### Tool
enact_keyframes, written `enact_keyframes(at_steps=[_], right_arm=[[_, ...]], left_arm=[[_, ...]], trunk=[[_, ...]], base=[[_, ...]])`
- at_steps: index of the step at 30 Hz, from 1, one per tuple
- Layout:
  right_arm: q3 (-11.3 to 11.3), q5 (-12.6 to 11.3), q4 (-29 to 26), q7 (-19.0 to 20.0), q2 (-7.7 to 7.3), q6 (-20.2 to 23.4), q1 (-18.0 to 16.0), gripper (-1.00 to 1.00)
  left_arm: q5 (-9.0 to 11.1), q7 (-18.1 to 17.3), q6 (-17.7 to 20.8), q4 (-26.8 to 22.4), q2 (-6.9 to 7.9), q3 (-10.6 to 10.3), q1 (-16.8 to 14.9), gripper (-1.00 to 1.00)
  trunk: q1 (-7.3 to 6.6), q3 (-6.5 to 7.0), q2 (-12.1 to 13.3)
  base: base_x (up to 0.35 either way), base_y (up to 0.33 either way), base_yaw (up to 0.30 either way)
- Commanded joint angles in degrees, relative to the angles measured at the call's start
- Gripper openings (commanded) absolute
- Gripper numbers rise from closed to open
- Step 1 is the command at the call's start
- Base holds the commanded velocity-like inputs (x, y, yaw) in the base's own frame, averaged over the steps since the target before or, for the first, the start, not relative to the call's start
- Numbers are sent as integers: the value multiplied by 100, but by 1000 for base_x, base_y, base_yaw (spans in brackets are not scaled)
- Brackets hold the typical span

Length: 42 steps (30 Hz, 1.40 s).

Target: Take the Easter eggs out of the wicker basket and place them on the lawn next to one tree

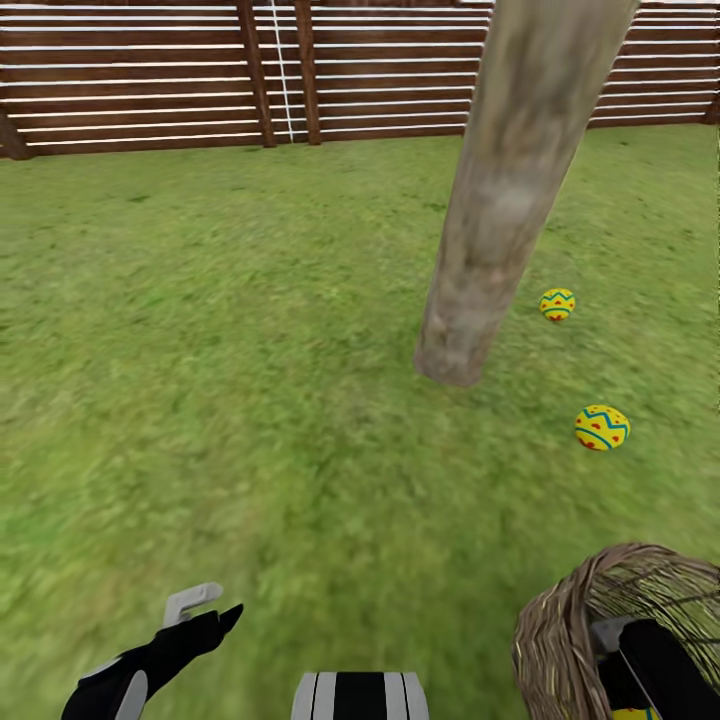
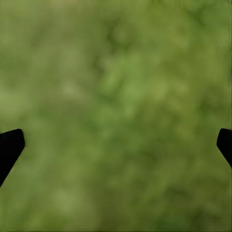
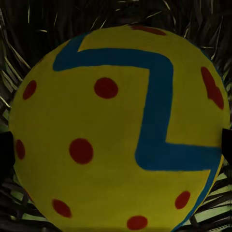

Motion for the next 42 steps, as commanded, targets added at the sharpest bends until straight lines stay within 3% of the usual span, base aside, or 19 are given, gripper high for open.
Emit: enact_keyframes(at_steps=[1,8,12,21,25,42], right_arm=[[-7,56,-6,59,-1,17,-2,-100],[-8,55,-6,68,-8,24,-2,-100],[-8,55,-6,69,-11,32,-2,-100],[-8,55,-6,68,-12,28,-2,-100],[-8,55,-7,75,-18,31,-2,-100],[-8,55,-6,68,-12,26,-2,-100]], left_arm=[[29,5,40,-5,-2,8,-2,100],[29,19,40,12,-2,1,-2,100],[29,19,40,13,-2,-144,-2,100],[29,19,40,103,-5,-162,-2,100],[21,27,40,224,-109,-166,-2,100],[29,19,40,216,-107,-150,-2,100]], trunk=[[-3,19,0],[-21,174,9],[-32,263,15],[-55,462,27],[-65,551,32],[-109,927,55]], base=[[0,0,0],[0,0,-153],[0,0,-11],[0,0,0],[0,0,0],[0,0,0]])
